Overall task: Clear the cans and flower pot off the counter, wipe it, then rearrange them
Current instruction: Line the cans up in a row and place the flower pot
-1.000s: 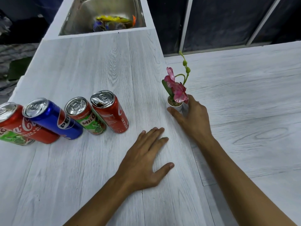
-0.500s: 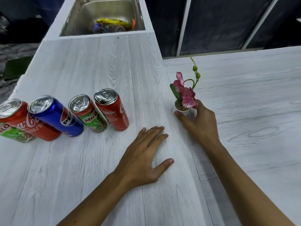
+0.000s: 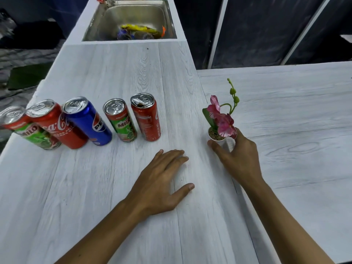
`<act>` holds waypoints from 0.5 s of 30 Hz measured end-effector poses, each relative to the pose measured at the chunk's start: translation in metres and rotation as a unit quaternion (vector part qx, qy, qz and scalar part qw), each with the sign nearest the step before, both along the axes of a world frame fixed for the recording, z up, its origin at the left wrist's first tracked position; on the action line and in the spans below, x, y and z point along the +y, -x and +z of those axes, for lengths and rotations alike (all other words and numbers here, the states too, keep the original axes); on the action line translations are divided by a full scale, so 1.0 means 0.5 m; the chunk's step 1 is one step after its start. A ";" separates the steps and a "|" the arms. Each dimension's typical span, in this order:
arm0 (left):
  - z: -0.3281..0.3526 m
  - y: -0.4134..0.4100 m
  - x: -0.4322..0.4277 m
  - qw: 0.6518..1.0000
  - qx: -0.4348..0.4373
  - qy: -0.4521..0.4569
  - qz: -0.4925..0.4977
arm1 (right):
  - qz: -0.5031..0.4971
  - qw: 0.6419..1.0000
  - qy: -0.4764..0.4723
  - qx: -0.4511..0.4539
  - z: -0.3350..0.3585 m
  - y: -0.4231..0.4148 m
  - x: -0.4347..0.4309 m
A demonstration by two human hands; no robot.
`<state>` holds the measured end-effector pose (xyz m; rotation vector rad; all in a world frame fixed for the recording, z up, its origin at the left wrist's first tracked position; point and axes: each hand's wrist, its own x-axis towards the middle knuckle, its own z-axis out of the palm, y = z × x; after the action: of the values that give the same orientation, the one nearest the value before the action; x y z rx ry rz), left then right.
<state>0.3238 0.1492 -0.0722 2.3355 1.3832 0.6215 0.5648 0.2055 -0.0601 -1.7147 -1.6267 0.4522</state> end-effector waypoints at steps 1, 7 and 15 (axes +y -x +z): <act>0.001 0.009 -0.007 1.000 0.000 0.000 0.002 | -0.001 1.000 0.002 0.001 0.001 0.007 -0.009; 0.009 0.069 -0.048 1.000 0.002 0.005 0.012 | 0.023 1.000 0.009 0.009 0.004 0.068 -0.065; 0.019 0.179 -0.110 0.999 0.002 0.018 0.038 | 0.055 0.998 0.011 0.022 -0.001 0.184 -0.121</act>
<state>0.2345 0.0945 -0.0629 2.2669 1.4800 0.6086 0.4729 0.1448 -0.0603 -1.6266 -1.6963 0.5591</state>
